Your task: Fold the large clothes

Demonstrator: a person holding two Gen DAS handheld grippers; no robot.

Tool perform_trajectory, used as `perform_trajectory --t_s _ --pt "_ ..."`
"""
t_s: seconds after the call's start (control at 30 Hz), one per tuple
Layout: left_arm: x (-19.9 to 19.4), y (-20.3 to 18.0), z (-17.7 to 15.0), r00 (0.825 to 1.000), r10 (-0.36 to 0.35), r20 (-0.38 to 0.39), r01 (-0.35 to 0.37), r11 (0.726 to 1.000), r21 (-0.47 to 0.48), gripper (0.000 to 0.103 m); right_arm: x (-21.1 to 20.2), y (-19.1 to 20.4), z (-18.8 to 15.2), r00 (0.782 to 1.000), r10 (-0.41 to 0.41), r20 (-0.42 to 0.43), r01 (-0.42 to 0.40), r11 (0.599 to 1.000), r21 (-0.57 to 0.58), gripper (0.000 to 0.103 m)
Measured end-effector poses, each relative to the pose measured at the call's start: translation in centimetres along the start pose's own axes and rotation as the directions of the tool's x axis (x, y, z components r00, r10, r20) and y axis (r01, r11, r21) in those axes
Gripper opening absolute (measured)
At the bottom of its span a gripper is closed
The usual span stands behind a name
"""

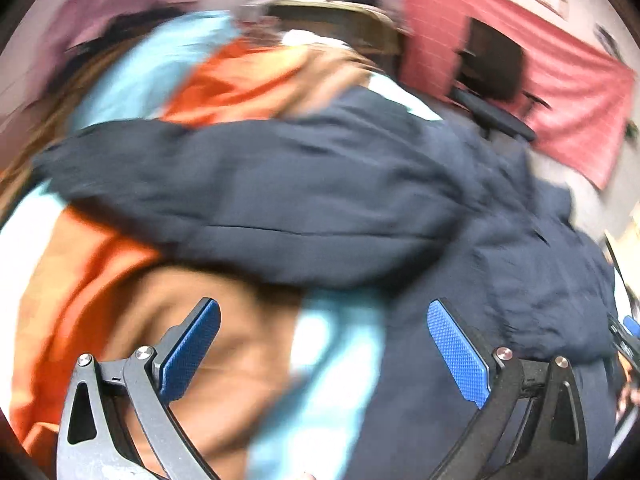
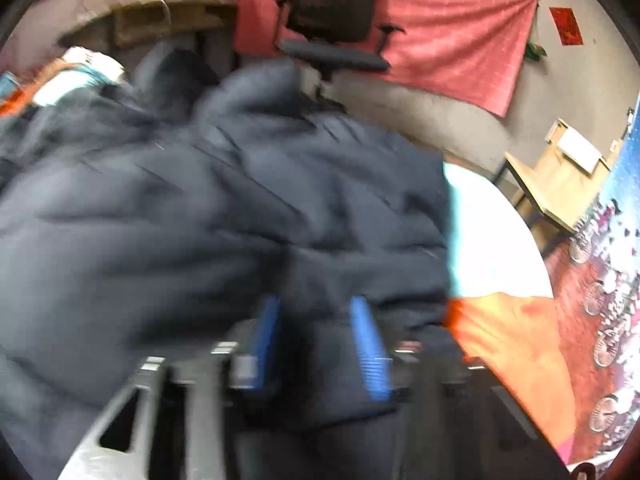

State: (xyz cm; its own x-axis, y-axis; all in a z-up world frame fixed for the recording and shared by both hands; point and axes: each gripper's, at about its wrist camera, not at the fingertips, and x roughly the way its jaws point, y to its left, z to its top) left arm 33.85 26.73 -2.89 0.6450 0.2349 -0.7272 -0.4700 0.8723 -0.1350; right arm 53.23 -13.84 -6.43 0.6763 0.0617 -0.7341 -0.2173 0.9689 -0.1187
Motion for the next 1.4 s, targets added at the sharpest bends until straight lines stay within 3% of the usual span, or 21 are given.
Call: perform_trajectory --t_s 0.03,0.13,0.33,0.5,0.57,0.63,0.73,0.83,0.93,1.1,1.3,1.33,1.37,1.4 --pt "-0.4 1.9 0.2 1.0 0.024 0.007 -0.023 0.999 -0.043 0.102 -1.3 1.2 0.3 0.999 0.011 0.038 -0.011 1.0 -0.006 0.074" --pt "-1.3 5.9 0.7 0.998 0.067 0.021 -0.064 0.991 -0.12 0.102 -4.1 5.8 1.6 0.988 0.115 0.105 -0.108 0.991 -0.074 0.079" --pt "-3.1 12.5 2.4 0.983 0.173 0.068 -0.156 0.967 -0.204 0.102 -7.5 16.0 2.7 0.943 0.307 0.126 -0.27 0.93 -0.248 0.084" --pt "-2.8 14.4 4.4 0.974 0.214 0.078 -0.19 0.952 -0.24 0.102 -6.6 22.6 3.4 0.93 0.356 0.089 -0.32 0.905 -0.28 0.084" --pt "-2.5 13.7 5.0 0.969 0.229 0.096 -0.204 0.955 -0.216 0.102 -5.9 24.4 3.7 0.94 0.33 0.091 -0.292 0.911 -0.292 0.084" --pt "-1.4 13.4 5.6 0.961 0.258 0.101 -0.235 0.951 -0.2 0.102 -4.7 25.1 4.1 0.958 0.272 0.094 -0.233 0.925 -0.301 0.084" --pt "-0.8 12.8 6.1 0.934 0.315 0.168 -0.29 0.944 -0.155 0.102 -3.1 25.1 4.4 0.973 0.213 0.087 -0.18 0.941 -0.287 0.084" --pt "-0.1 12.2 6.5 0.906 0.378 0.189 -0.36 0.925 -0.123 0.102 -1.4 24.4 3.9 0.972 0.229 0.051 -0.209 0.946 -0.247 0.086" --pt "1.4 11.7 6.5 0.89 0.427 0.16 -0.417 0.904 -0.093 0.102 -0.8 24.1 3.2 0.964 0.257 0.071 -0.234 0.944 -0.233 0.094" --pt "3.4 11.9 6.6 0.908 0.408 0.096 -0.398 0.911 -0.105 0.102 -0.5 24.6 2.4 0.963 0.257 0.086 -0.228 0.94 -0.253 0.103" --pt "3.5 11.9 7.1 0.924 0.37 0.103 -0.355 0.925 -0.133 0.101 -0.4 24.6 2.2 0.961 0.264 0.087 -0.234 0.938 -0.256 0.103" --pt "3.1 12.0 7.2 0.925 0.361 0.122 -0.343 0.928 -0.147 0.093 -0.3 24.6 2.2 0.96 0.266 0.087 -0.237 0.938 -0.254 0.103" --pt "2.7 12.0 7.2 0.925 0.354 0.136 -0.333 0.93 -0.155 0.073 -0.3 24.6 2.2 0.96 0.267 0.088 -0.237 0.938 -0.254 0.103" --pt "2.4 12.2 7.3 0.928 0.339 0.154 -0.313 0.934 -0.171 0.059 -0.3 24.6 2.1 0.96 0.266 0.088 -0.237 0.938 -0.254 0.103"
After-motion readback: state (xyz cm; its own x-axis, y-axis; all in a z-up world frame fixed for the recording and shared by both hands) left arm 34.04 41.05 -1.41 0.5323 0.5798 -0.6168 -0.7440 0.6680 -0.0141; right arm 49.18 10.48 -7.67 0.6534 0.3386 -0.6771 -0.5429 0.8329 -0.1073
